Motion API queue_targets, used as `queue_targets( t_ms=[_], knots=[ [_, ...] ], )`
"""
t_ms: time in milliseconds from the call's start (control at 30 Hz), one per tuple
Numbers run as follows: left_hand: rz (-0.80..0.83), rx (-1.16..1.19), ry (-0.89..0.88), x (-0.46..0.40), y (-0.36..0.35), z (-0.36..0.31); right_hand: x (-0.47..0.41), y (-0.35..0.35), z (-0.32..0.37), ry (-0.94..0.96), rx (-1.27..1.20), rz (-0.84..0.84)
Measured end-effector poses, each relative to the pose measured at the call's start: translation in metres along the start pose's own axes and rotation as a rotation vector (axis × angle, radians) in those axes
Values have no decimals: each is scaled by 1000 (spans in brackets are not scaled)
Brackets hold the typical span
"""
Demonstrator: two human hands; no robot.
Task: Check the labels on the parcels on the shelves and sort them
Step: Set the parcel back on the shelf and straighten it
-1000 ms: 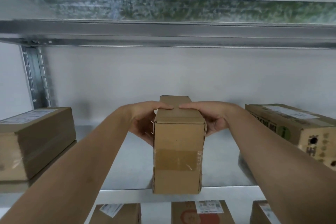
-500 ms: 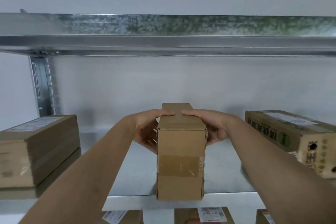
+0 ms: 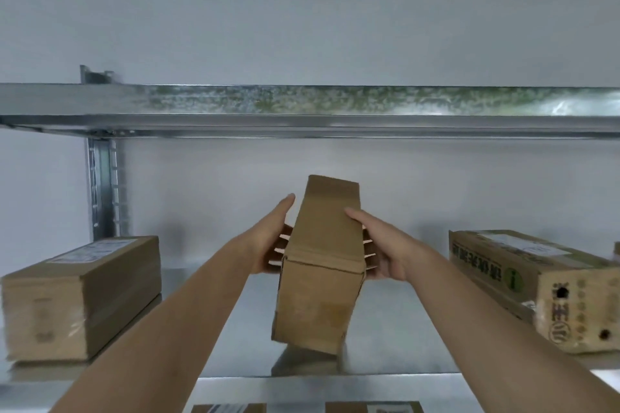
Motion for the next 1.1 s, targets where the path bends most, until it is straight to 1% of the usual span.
queue_targets(
  t_ms=[100,233,333,400,500,600,667,700,767,800,867,933,1000,1033,1100],
  knots=[
    [-25,-25,-110,4,-2,-4,6,1,-15,22,-176,-56],
    [-45,-230,-197,12,-16,-1,17,-5,-51,31,-484,-134],
    [-30,-311,-230,13,-26,6,29,-8,-75,36,-629,-213],
    [-45,-403,-282,14,-31,7,34,-9,-89,19,-662,-252],
    [-55,-499,-345,16,-39,7,36,-6,-97,11,-647,-316],
    [-111,-471,-415,19,-40,2,35,-1,-82,81,-625,-342],
    [-148,-397,-435,27,-37,-6,32,0,-58,167,-581,-314],
    [-139,-324,-430,31,-36,-11,31,1,-44,215,-532,-296],
    [-34,-98,-403,37,-34,-15,29,3,-15,298,-348,-284],
    [43,40,-369,36,-32,-15,28,4,-2,342,-212,-288],
    [179,312,-300,29,-29,-10,26,4,24,489,151,-252],
    [259,550,-238,19,-27,4,30,-9,42,639,497,-149],
    [337,701,-196,8,-27,23,36,-24,46,731,754,-42],
    [371,763,-175,5,-28,35,37,-31,44,761,860,10],
    [410,873,-131,-4,-29,58,39,-41,34,784,983,112]
  ],
)
Point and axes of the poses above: each hand's wrist, its own x-axis away from the middle knuckle, its own y-axis out of the back of the hand, z = x × y, the point moved 7 cm from there along -x, towards the middle knuckle, and after that the axes turned 13 degrees about y, right-handed, at the moved point
